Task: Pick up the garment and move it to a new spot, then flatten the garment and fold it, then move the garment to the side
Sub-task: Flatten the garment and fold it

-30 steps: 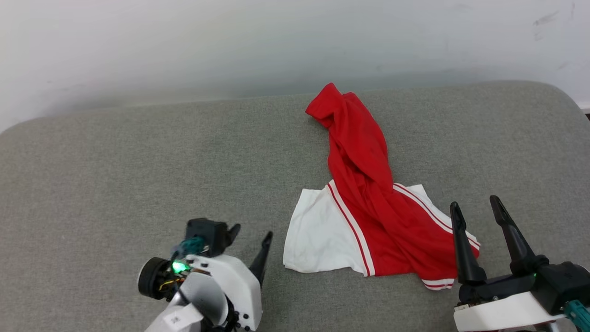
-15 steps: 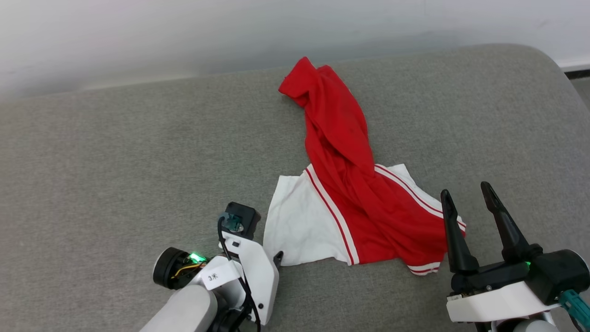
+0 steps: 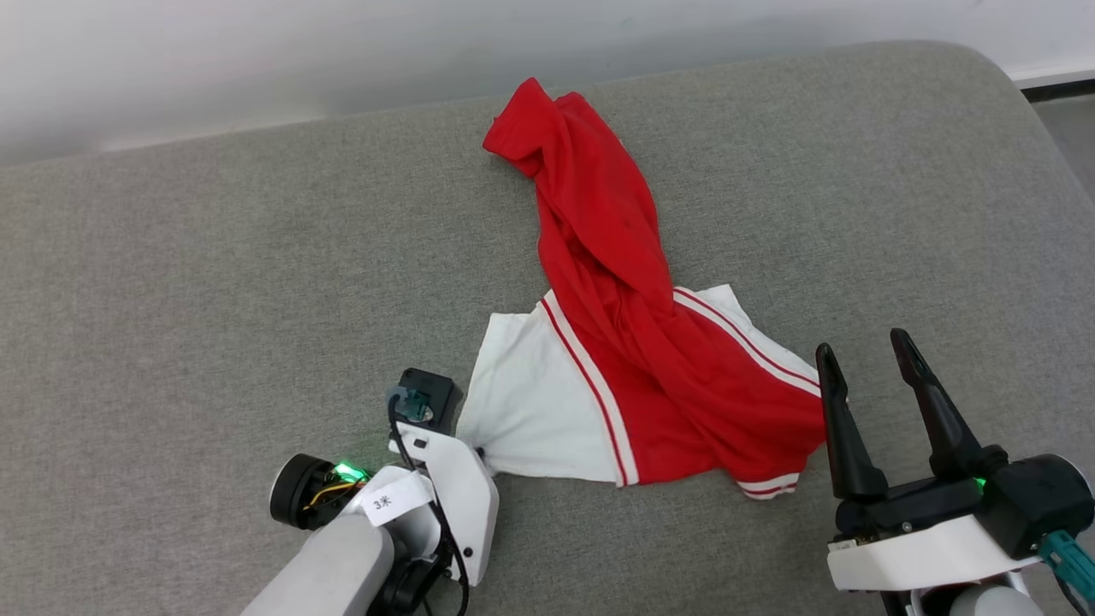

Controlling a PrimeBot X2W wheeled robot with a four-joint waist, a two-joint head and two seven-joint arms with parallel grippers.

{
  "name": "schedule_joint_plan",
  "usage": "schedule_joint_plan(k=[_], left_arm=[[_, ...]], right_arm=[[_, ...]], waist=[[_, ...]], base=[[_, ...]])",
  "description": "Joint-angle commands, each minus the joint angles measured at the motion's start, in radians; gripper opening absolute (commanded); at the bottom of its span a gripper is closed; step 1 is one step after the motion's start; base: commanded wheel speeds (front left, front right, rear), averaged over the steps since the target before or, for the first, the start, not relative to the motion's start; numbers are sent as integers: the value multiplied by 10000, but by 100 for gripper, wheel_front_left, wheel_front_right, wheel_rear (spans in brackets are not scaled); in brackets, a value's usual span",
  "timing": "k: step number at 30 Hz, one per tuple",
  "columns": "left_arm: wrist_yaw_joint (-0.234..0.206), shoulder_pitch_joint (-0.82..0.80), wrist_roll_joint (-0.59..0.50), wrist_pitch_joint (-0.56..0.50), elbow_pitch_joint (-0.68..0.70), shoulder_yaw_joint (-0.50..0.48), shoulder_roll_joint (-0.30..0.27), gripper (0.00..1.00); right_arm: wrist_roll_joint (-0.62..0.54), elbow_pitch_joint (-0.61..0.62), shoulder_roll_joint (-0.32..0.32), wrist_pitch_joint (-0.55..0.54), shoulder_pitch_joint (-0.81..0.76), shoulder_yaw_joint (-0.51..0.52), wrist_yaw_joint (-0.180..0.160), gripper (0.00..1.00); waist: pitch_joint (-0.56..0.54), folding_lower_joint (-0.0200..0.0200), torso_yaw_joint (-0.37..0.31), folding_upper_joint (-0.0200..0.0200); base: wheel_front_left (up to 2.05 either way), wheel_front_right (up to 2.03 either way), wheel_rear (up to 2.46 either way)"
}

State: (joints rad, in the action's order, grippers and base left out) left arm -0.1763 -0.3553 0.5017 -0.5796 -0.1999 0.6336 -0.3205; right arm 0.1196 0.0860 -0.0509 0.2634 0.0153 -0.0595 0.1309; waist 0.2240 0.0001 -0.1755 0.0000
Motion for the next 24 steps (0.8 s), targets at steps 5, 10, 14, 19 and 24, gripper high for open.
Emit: schedule_joint_plan(k=[5,10,14,19,24], left_arm=[[-308,282,141,764,-250,-516,-178,0],[-698,545,316,1623,-23,-1287,-503,0],[-967,1009,618,2103,85,-2013,-940,0],[-1198,1626,959,2440,192,-2723,-1411,0],[-1305,2021,1179,2746,244,-3164,-1694,0]], right_arm=[[-48,-68,15,20,-63,159,-3,100],[-93,-141,13,20,-179,277,-3,100],[-150,-198,16,20,-279,274,-3,100],[-164,-261,13,20,-343,326,-3,100],[-204,-335,13,20,-320,376,-3,100]], waist=[[-211,-1,253,0],[-603,-1,628,0],[-846,-1,921,0],[-1003,-1,1161,0],[-1036,-1,1270,0]], base=[[0,0,0],[0,0,0],[0,0,0],[0,0,0],[0,0,0]])
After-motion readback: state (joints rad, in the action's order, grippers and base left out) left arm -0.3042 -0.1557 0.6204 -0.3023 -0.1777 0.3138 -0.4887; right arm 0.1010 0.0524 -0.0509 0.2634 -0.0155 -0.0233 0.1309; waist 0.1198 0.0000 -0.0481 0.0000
